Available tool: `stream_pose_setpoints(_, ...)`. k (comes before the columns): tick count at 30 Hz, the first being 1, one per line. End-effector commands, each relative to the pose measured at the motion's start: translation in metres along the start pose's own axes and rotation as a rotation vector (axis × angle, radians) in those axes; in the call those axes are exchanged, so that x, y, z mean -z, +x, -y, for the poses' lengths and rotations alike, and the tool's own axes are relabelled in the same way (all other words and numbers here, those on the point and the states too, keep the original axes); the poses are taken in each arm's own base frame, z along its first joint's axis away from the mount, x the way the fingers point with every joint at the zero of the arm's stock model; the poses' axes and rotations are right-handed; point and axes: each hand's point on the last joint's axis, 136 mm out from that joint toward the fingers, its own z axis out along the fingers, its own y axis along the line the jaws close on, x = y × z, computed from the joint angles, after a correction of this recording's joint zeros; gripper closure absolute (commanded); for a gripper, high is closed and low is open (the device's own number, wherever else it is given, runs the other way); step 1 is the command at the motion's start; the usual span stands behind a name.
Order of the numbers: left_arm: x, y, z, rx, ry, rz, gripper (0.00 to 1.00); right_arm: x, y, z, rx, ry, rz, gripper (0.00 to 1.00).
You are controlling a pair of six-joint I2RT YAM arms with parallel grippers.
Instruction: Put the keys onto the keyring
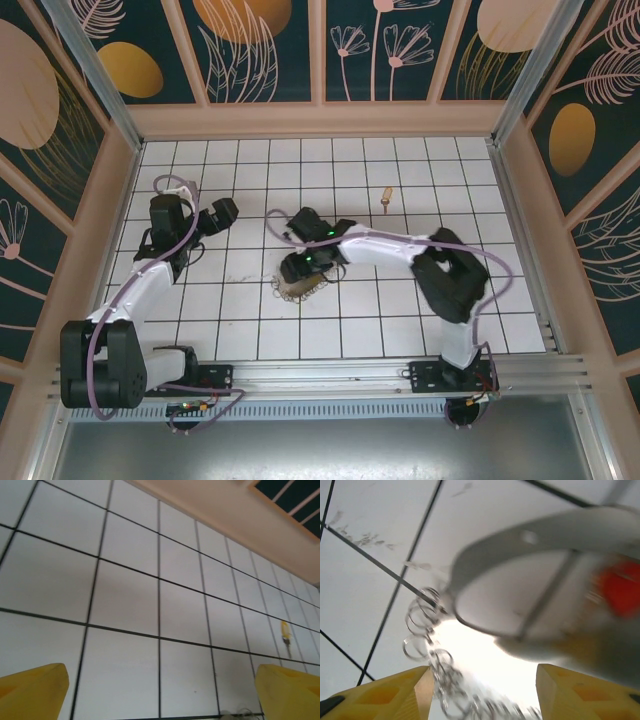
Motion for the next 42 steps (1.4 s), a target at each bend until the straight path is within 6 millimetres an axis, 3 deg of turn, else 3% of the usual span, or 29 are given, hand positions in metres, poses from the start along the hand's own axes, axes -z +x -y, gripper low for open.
stream_pose_setpoints(1, -0.007, 0.010, 0.022, -0.012, 0.124, -0.046, 0.06, 0.028, -0.003, 0.029, -0.226, 0.112, 0.100, 0.41)
stream_pose_setpoints(4, -0.008, 0.015, 0.039, -0.029, 0.220, -0.067, 0.01, 0.027, 0.004, 0.039, -0.277, 0.172, 0.085, 0.39)
stream_pose_setpoints(6, -0.007, 0.016, 0.048, -0.038, 0.261, -0.062, 0.01, 0.024, 0.006, 0.047, -0.315, 0.210, 0.084, 0.30)
stream_pose_setpoints(7, -0.006, 0.016, 0.049, -0.040, 0.267, -0.061, 0.01, 0.021, 0.006, 0.049, -0.324, 0.214, 0.083, 0.24)
stream_pose_setpoints(10, -0.007, 0.017, 0.045, -0.045, 0.251, -0.058, 0.01, 0.006, 0.007, 0.046, -0.319, 0.175, 0.038, 0.20)
stream_pose_setpoints(13, -0.008, 0.018, 0.043, -0.043, 0.238, -0.062, 0.01, 0.000, 0.006, 0.053, -0.317, 0.199, 0.031, 0.20)
stream_pose_setpoints(17, -0.008, 0.016, 0.041, -0.041, 0.220, -0.055, 0.01, 0.000, 0.011, 0.086, -0.318, 0.439, 0.020, 0.24)
stream_pose_setpoints(23, -0.008, 0.014, 0.036, -0.037, 0.189, -0.042, 0.01, -0.018, 0.009, 0.076, -0.226, 0.531, -0.009, 0.22)
stream_pose_setpoints(29, -0.015, 0.017, 0.034, -0.014, 0.191, -0.068, 0.01, -0.027, 0.001, 0.081, -0.140, 0.502, 0.031, 0.23)
stream_pose_setpoints(33, -0.014, 0.018, 0.033, 0.001, 0.185, -0.071, 0.01, -0.032, 0.002, 0.099, -0.093, 0.455, 0.039, 0.35)
stream_pose_setpoints(36, -0.011, 0.021, 0.030, 0.042, 0.166, -0.072, 0.01, -0.030, 0.004, 0.110, -0.006, 0.486, 0.042, 0.33)
stream_pose_setpoints(42, -0.003, 0.052, 0.021, 0.172, 0.137, -0.152, 0.01, -0.025, -0.019, 0.108, 0.180, 0.341, 0.109, 0.31)
